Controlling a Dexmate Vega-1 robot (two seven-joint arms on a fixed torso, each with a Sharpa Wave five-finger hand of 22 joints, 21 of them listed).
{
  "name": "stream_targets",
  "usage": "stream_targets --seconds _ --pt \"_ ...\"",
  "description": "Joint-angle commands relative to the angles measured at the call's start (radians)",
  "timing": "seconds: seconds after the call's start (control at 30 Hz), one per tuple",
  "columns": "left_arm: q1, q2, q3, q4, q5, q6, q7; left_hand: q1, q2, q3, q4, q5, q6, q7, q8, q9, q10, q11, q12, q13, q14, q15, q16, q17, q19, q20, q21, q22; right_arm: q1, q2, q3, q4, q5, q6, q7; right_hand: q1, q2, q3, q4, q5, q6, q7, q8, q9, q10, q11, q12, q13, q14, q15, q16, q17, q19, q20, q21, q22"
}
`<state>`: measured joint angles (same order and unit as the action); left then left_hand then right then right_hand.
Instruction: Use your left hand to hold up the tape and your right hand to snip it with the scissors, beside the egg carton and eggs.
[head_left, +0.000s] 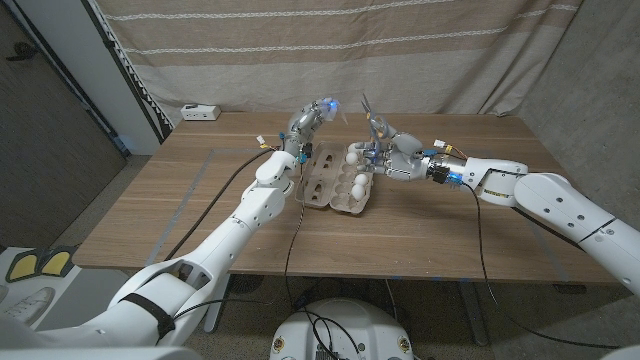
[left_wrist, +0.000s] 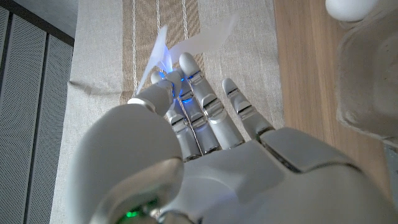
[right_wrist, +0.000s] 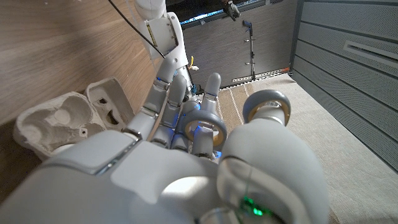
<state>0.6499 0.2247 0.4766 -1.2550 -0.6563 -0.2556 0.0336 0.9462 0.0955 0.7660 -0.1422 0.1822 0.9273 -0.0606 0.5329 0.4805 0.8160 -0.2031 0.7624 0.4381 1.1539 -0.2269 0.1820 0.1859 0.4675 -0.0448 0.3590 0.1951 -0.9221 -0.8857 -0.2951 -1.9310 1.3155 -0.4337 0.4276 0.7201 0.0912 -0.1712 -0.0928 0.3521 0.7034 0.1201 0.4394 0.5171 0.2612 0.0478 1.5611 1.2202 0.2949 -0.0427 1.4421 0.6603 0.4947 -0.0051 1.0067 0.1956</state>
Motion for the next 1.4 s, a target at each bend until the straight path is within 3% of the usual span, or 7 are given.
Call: stream_targets --seconds 0.03,0.33,0.63,1.4 --pt "0.004 -0.003 -0.004 -0.008 -0.047 0.013 -0.051 -0.005 0.021 -0.014 -0.003 0.007 -0.025 -0.006 0.020 0.036 -0.020 -0.002 0.066 0.407 0.000 -0.008 0.004 0.002 -0.002 -0.140 0.003 0.001 0.016 0.003 -0.011 0.008 -0.004 -0.010 0.005 0.007 0.005 -0.005 -0.007 -0.001 -0.039 0.048 -0.005 0.004 0.015 -0.007 0.003 0.001 0.008 -0.035 -0.005 0.000 0.001 -0.003 0.008 -0.001" --pt "0.006 -0.017 -0.018 -0.011 -0.131 0.067 -0.102 -0.002 0.026 -0.024 -0.012 0.006 -0.023 -0.003 0.046 0.066 -0.018 -0.001 0.063 0.395 -0.007 -0.008 0.002 0.002 -0.005 -0.141 0.003 0.001 0.027 0.006 -0.017 0.016 -0.008 -0.014 0.014 0.006 0.005 -0.005 -0.006 -0.001 -0.042 0.049 -0.008 0.007 0.014 -0.005 0.003 0.002 0.009 -0.034 -0.005 0.003 0.001 0.000 0.009 -0.002" --pt "-0.010 -0.036 -0.030 0.015 -0.185 0.092 -0.146 0.000 0.029 -0.030 -0.014 0.005 -0.024 -0.003 0.052 0.069 -0.012 -0.002 0.066 0.392 -0.008 -0.008 0.004 0.003 -0.007 -0.142 0.004 0.001 0.029 0.006 -0.020 0.028 -0.012 -0.012 0.034 0.005 0.005 -0.006 -0.005 -0.001 -0.039 0.050 -0.012 0.006 0.015 -0.003 0.002 -0.001 0.009 -0.032 -0.005 0.003 0.000 0.002 0.008 -0.003" --pt "-0.023 -0.062 -0.035 0.044 -0.218 0.107 -0.174 0.006 0.033 -0.045 -0.019 0.004 -0.016 -0.005 0.064 0.057 -0.002 -0.002 0.077 0.390 0.011 -0.008 0.015 0.013 -0.010 -0.142 0.007 0.003 0.006 0.005 -0.009 0.053 -0.021 0.017 0.079 0.000 0.004 -0.014 -0.002 -0.004 -0.045 0.051 -0.034 -0.005 0.008 0.001 -0.007 -0.011 0.018 -0.032 -0.037 -0.001 0.005 0.001 0.008 -0.005"
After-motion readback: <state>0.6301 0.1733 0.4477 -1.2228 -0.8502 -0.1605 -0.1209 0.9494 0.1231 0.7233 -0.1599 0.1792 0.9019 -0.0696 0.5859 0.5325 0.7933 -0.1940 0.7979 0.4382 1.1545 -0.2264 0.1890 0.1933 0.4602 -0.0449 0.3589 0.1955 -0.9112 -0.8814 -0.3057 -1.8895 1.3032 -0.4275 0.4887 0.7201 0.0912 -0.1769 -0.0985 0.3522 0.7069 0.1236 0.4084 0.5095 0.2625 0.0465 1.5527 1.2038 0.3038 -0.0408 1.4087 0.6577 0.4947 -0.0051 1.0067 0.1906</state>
